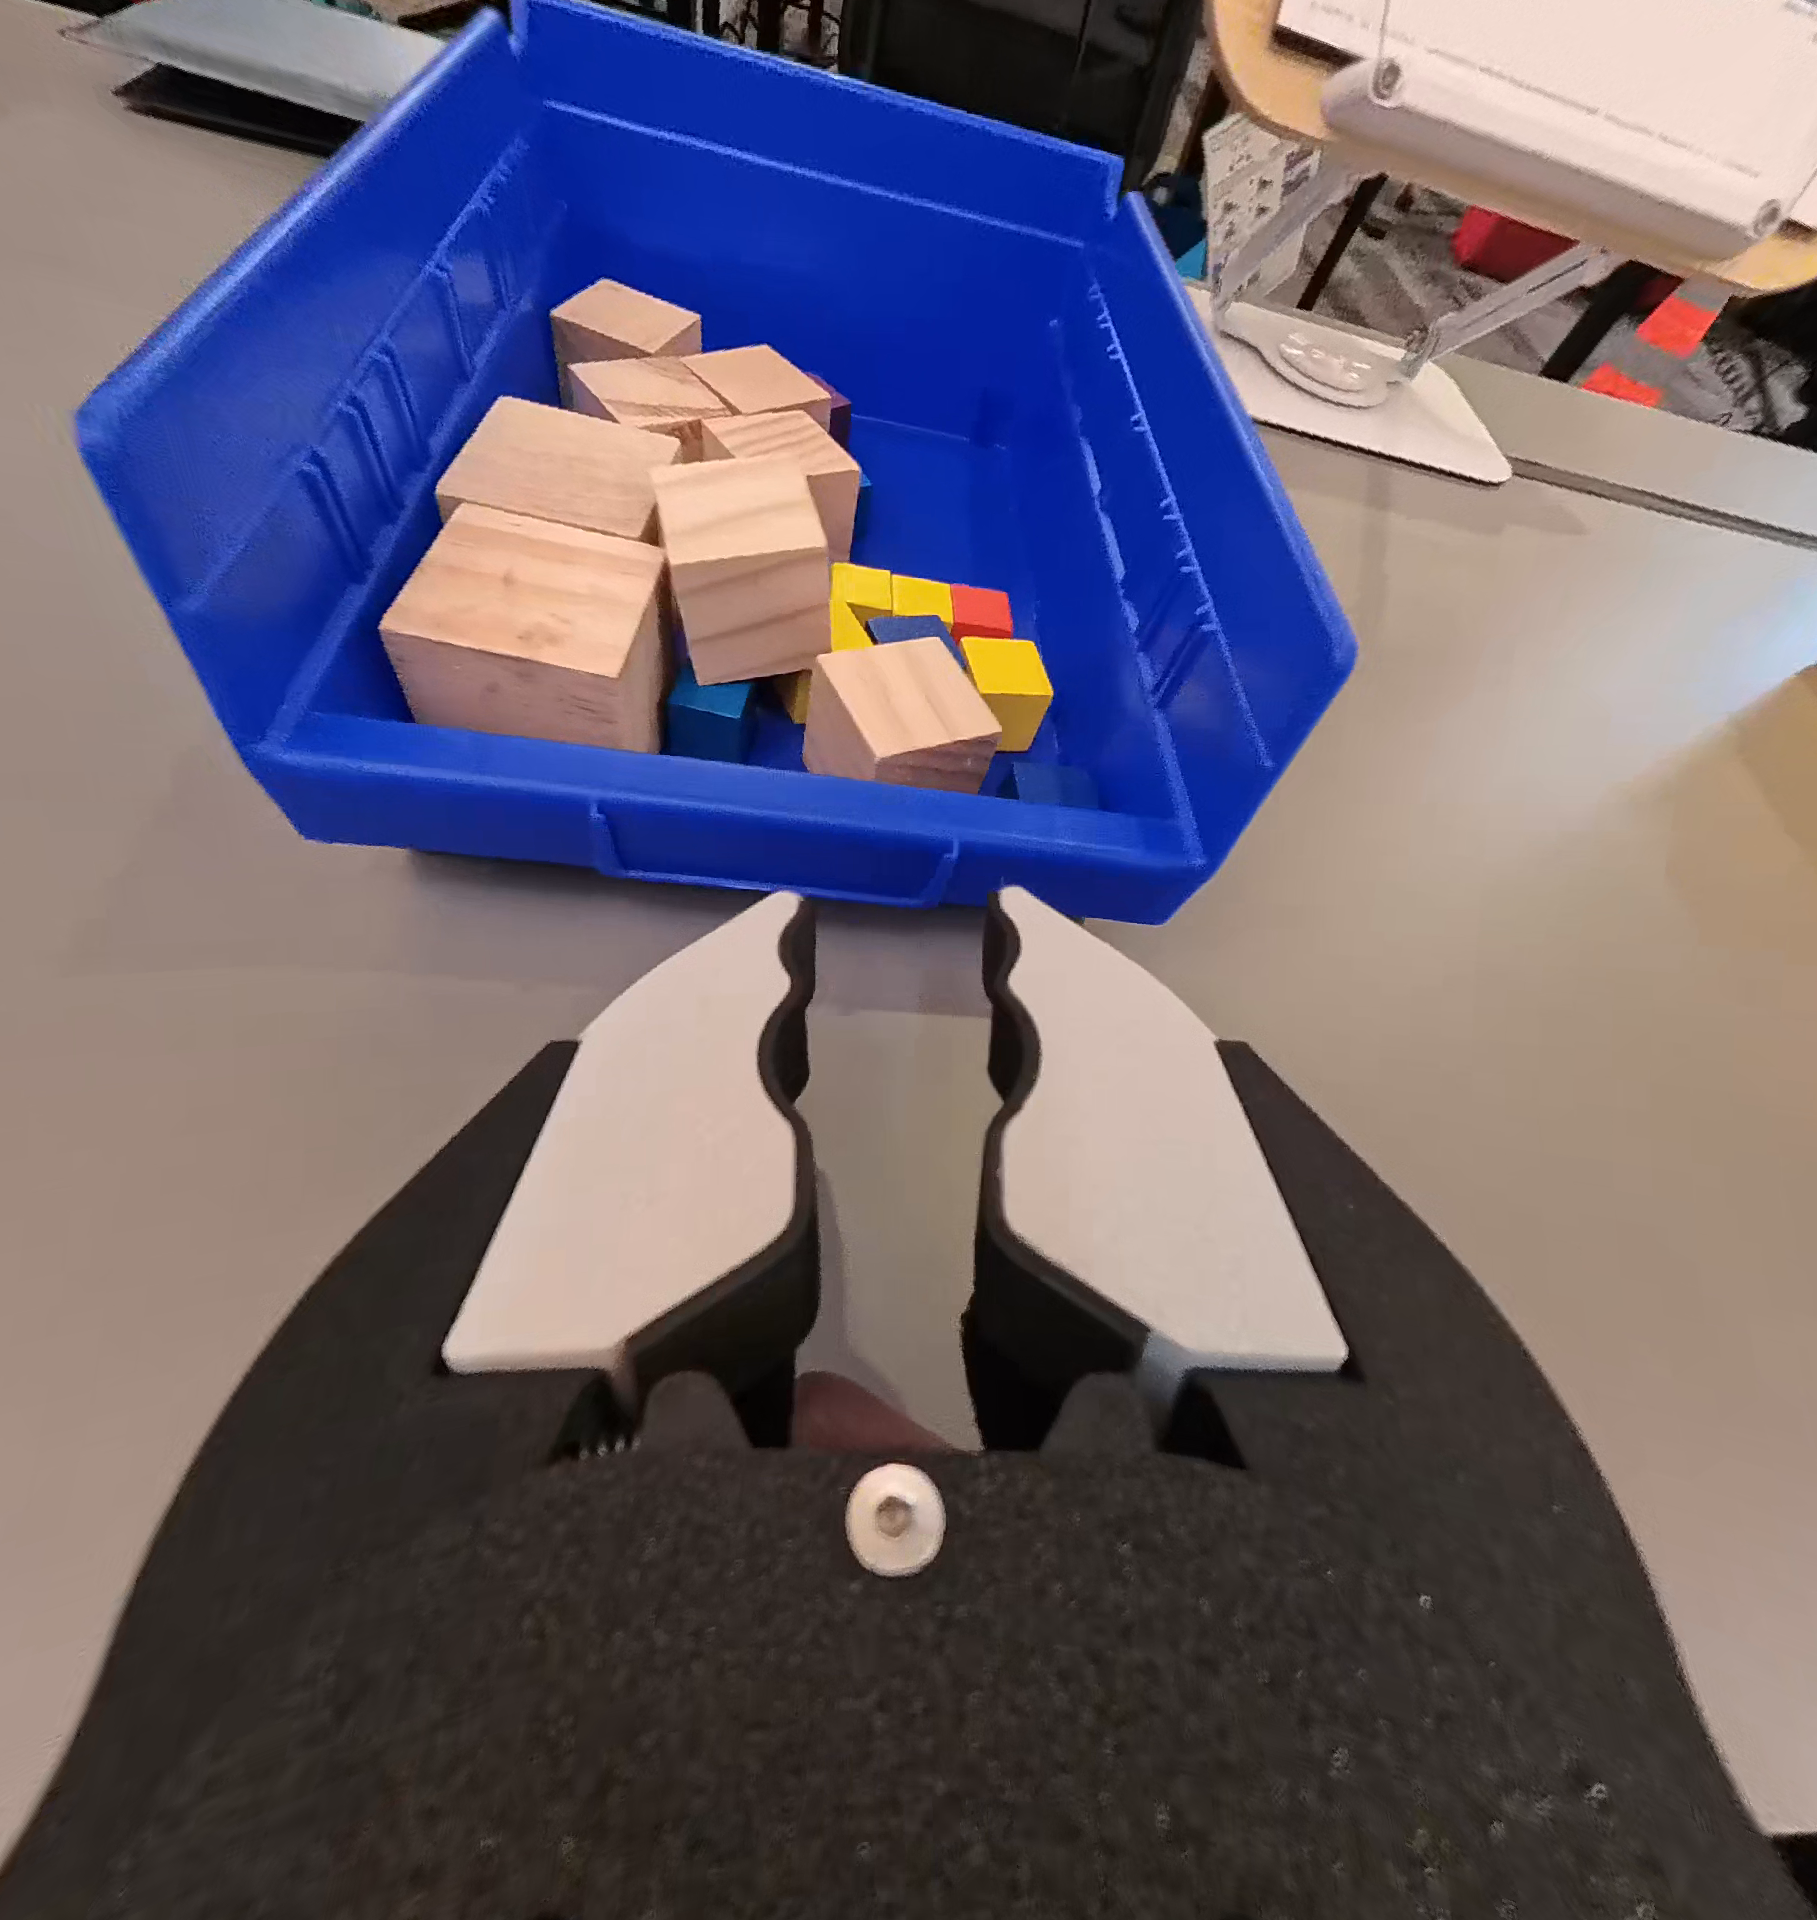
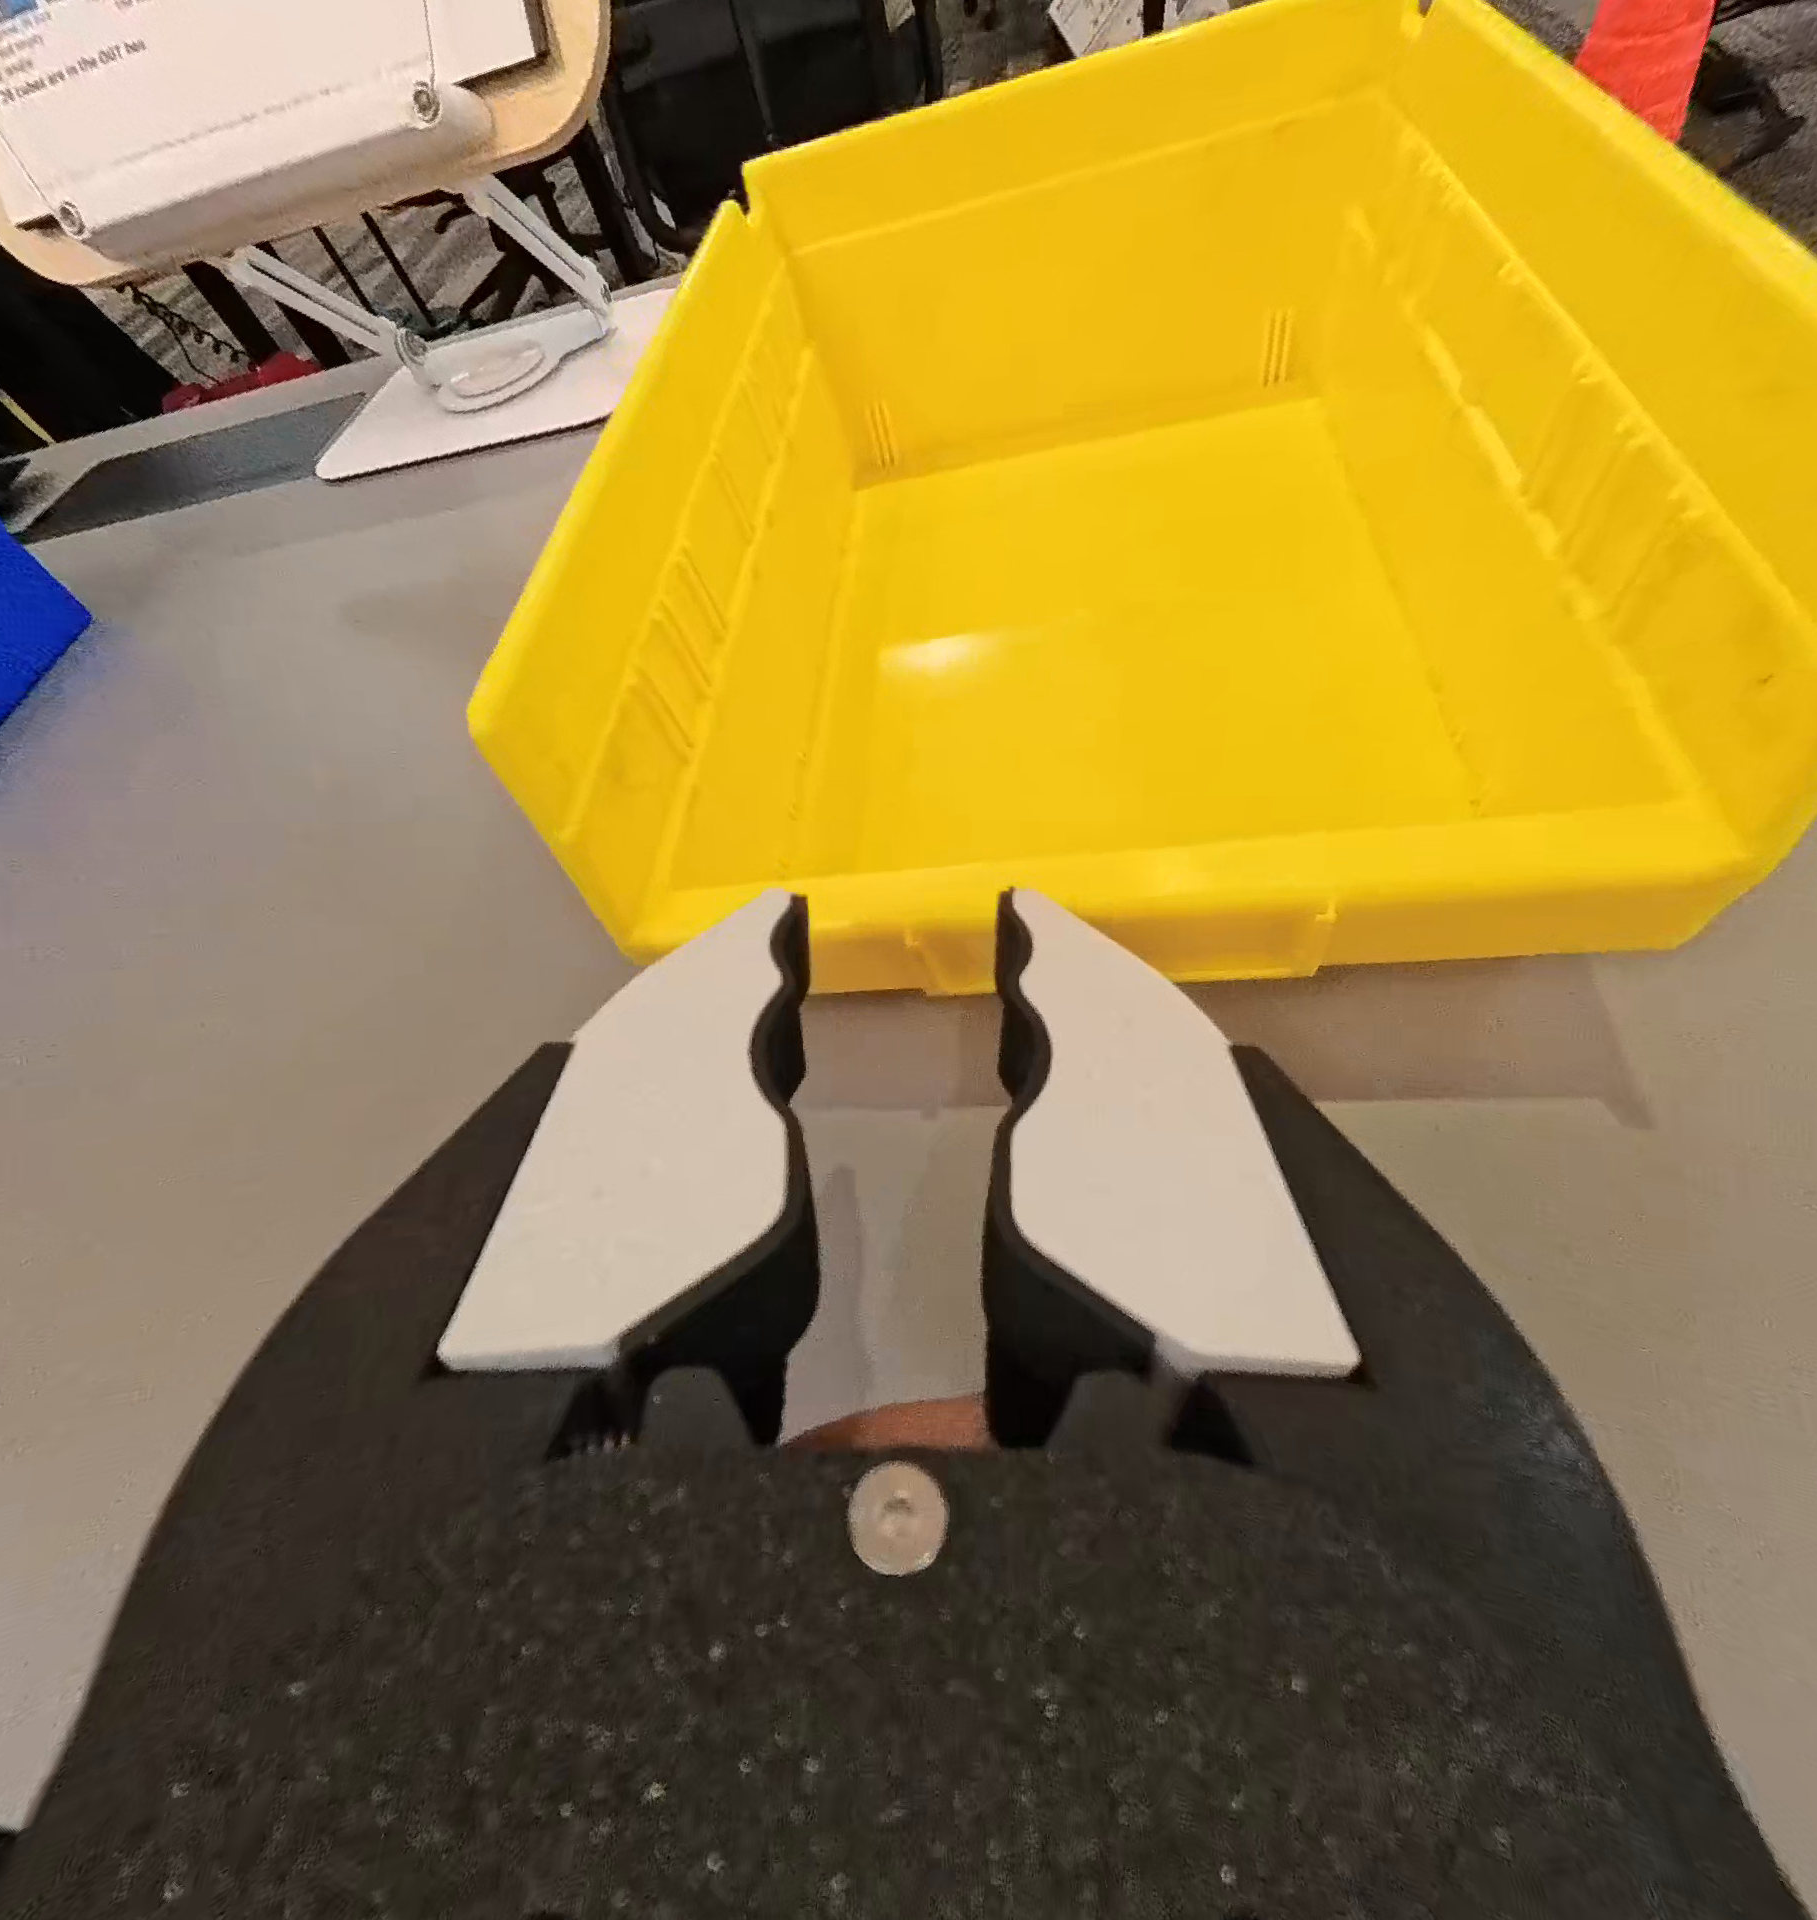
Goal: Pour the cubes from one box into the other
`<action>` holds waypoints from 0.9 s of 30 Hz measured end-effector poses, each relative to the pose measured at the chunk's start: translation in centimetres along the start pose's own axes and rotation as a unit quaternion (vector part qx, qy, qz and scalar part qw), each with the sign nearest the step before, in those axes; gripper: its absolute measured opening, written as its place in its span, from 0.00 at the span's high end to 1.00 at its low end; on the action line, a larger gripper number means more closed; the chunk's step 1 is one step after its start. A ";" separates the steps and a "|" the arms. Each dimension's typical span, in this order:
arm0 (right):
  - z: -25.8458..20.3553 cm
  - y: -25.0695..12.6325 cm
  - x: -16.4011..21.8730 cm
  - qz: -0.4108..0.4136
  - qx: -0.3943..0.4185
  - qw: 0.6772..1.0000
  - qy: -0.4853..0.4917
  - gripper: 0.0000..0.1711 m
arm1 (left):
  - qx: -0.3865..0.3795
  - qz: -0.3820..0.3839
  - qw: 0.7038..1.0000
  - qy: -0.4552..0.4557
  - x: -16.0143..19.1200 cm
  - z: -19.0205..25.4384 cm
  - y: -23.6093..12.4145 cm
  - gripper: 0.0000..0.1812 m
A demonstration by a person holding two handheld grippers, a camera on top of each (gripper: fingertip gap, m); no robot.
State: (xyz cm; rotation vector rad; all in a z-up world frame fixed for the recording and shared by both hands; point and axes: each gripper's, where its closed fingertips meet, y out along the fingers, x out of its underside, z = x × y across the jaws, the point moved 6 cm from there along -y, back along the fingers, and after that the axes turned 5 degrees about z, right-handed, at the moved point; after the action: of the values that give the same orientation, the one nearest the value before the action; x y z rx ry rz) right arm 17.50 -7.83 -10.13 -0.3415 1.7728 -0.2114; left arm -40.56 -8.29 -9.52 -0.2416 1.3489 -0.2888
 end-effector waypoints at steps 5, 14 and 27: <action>-0.3 -0.3 -0.1 0.001 -0.005 1.000 0.000 0.80 | -0.038 0.013 0.999 0.002 -1.0 -3.0 -0.2 0.83; -7.7 -0.2 0.7 0.009 -0.040 0.986 -0.160 0.78 | -0.078 -0.022 0.996 0.021 -4.6 -11.9 4.3 0.70; -37.8 8.5 5.2 -0.045 -0.240 0.946 -0.213 0.73 | -0.082 -0.038 0.995 0.048 -2.5 -7.2 4.9 0.99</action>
State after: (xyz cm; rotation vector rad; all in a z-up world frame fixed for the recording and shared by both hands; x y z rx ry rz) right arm -21.33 -3.15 -9.06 -0.7603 1.3608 0.2257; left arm -47.75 -2.85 -10.35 -0.4221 1.4633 -0.2566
